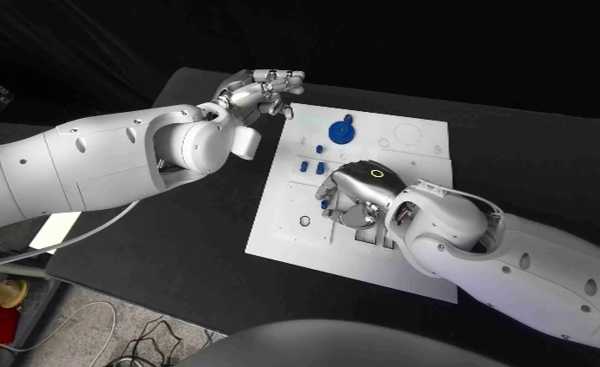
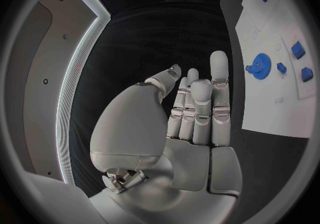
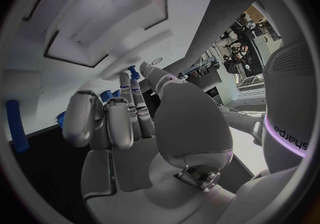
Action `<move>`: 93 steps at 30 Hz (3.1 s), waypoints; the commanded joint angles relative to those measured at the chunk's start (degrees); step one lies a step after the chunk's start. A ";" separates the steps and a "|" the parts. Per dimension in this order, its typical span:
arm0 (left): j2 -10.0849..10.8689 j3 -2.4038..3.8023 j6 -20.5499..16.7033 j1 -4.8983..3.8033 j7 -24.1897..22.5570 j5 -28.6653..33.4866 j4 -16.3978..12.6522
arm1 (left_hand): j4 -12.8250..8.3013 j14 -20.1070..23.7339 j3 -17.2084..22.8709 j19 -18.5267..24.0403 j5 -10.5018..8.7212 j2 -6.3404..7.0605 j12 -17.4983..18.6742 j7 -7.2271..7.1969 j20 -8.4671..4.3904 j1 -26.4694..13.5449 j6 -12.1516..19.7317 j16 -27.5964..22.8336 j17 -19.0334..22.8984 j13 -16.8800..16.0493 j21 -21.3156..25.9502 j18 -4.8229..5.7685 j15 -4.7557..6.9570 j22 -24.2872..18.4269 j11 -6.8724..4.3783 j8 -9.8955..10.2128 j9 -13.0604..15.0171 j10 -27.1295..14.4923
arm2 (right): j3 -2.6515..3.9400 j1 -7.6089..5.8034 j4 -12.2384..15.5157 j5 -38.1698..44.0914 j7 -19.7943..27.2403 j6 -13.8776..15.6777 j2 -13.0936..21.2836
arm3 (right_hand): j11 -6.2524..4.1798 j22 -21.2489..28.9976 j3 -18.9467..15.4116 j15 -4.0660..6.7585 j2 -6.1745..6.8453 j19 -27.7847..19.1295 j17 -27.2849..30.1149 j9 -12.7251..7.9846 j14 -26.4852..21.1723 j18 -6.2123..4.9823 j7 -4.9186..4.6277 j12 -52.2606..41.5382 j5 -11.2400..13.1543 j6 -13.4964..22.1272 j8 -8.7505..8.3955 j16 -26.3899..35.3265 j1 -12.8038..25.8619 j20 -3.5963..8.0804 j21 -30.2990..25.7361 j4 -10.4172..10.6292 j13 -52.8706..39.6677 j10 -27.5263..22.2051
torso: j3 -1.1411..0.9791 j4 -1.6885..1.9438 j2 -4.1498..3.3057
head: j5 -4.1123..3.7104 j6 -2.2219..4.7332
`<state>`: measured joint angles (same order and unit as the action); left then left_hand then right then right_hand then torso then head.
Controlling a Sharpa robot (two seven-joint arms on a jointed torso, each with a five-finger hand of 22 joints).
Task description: Assemble the parts on the task board
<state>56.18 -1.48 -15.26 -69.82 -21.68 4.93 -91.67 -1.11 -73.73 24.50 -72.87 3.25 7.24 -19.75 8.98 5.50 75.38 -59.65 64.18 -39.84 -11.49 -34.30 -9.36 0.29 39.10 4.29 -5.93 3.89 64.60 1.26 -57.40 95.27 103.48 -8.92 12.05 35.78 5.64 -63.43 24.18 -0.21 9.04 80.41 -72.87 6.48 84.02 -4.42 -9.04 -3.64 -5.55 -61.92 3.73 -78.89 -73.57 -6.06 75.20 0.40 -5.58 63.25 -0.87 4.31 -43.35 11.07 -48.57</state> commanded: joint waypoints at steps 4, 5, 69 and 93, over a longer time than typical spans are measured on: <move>-0.03 0.03 0.79 -0.03 -0.21 0.15 -0.06 | -0.19 0.23 -0.07 -0.37 -0.16 -0.50 -0.33 0.00 -0.12 0.05 0.45 -0.13 0.05 -0.06 0.33 -1.02 -0.04 -0.08 0.13 0.24 -0.08 -0.43 | -0.05 0.10 0.09 0.38 0.79 4.57 0.49 | 0.00 1.51 -0.52 -0.35 -0.77 -1.05 1.30 -0.18 2.30 -1.14 0.06 -0.51 -0.20 0.52 -0.09 1.24 -0.07 -0.04 -1.09 -0.12 0.02 -0.61 | -0.03 -0.03 0.02 | -0.06 0.14; -0.03 0.03 0.81 -0.03 -0.19 0.15 -0.04 | -0.19 0.23 -0.07 -0.37 -0.16 -0.50 -0.33 0.00 -0.12 0.05 0.45 -0.13 0.05 -0.06 0.33 -1.02 -0.04 -0.08 0.13 0.24 -0.08 -0.43 | -0.05 0.11 0.27 0.24 1.00 5.43 0.69 | 0.01 1.67 -0.53 -0.35 -0.93 -1.11 1.46 -0.22 2.25 -1.17 0.04 -0.58 -0.26 0.55 -0.09 1.37 -0.22 -0.05 -1.21 -0.14 0.05 -0.65 | -0.04 -0.03 0.01 | -0.10 0.18; 0.63 0.02 1.06 -0.01 0.02 0.15 0.14 | -0.35 0.33 -0.09 -0.40 -0.16 -0.66 -0.81 0.04 -0.06 0.18 0.57 -0.12 0.26 -0.24 0.47 -1.02 -0.10 -0.14 0.17 0.24 -0.06 -0.87 | 2.34 -5.36 4.27 -0.22 -4.32 -5.60 13.57 | -0.26 4.93 -6.72 -0.08 -3.05 -1.19 2.84 -1.77 2.15 -1.60 0.61 -3.69 0.81 1.72 0.24 2.46 -4.42 0.22 -3.78 -0.02 1.80 -2.68 | -0.02 -0.61 0.26 | -3.74 2.83; 0.65 0.02 1.37 -0.01 0.13 0.15 0.17 | -0.37 0.38 -0.10 -0.41 -0.16 -0.72 -0.95 0.06 -0.05 0.19 0.58 -0.15 0.39 -0.30 0.50 -1.03 -0.11 -0.15 0.18 0.22 -0.05 -0.96 | 2.34 -5.11 4.73 1.08 -4.97 -5.24 13.50 | -1.42 3.46 -2.27 0.91 -5.50 -0.24 1.53 -1.44 2.58 -1.31 1.05 -5.15 2.37 -1.53 0.55 1.45 -6.01 1.04 -2.86 0.02 1.30 3.46 | 0.03 -0.54 0.23 | -4.20 2.69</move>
<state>56.84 -1.48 -15.09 -69.81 -21.30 4.94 -91.46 -1.11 -73.73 24.50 -72.87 3.25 7.02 -20.54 9.18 5.50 75.61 -59.45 64.18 -39.50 -11.73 -34.10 -9.36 0.29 39.00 4.40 -5.93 3.90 64.08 3.61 -62.59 99.90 103.58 -13.45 6.88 49.34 4.51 -59.89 21.57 0.24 4.20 80.11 -71.27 5.00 84.02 -5.30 -7.89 -8.48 -3.39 -63.14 3.96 -77.15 -79.04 -5.13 72.11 0.54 -3.98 66.27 -0.84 3.77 -43.11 6.95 -45.82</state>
